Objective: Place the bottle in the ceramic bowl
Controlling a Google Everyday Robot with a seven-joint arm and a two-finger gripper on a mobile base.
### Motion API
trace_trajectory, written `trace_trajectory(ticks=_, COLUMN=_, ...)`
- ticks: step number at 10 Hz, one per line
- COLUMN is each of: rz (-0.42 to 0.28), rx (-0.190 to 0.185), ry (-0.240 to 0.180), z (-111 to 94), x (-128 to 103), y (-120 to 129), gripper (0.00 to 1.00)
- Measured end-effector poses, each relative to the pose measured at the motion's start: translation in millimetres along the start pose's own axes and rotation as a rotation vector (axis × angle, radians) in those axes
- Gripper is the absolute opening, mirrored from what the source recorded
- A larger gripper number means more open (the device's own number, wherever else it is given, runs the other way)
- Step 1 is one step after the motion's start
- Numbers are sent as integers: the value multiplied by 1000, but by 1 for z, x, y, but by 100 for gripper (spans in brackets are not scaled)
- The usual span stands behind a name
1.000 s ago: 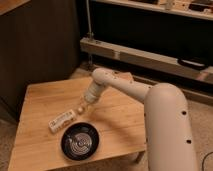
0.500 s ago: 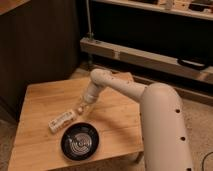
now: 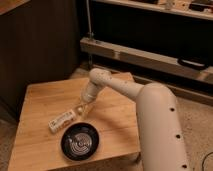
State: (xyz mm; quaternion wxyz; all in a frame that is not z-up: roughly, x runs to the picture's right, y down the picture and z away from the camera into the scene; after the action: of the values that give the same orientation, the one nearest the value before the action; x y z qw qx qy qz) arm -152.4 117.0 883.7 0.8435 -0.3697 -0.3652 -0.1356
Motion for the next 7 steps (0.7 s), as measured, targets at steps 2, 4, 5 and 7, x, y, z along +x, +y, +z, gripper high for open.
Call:
trace_trajectory(ticks=2, rz=3, rx=-10, ry=3, z=2, x=-1, y=-1, gripper=58)
trace_trajectory(ticks=4, rz=4, rx=-18, ry=8, z=4, x=-1, y=-2, gripper=39)
trace_trajectory(ticks=5, rz=7, rx=-25, ry=9, z=5, x=-2, y=-2, gripper=27)
trace_trajectory(ticks=7, rz=8, rx=-28, ry=7, z=7, x=-3, y=-2, gripper=9)
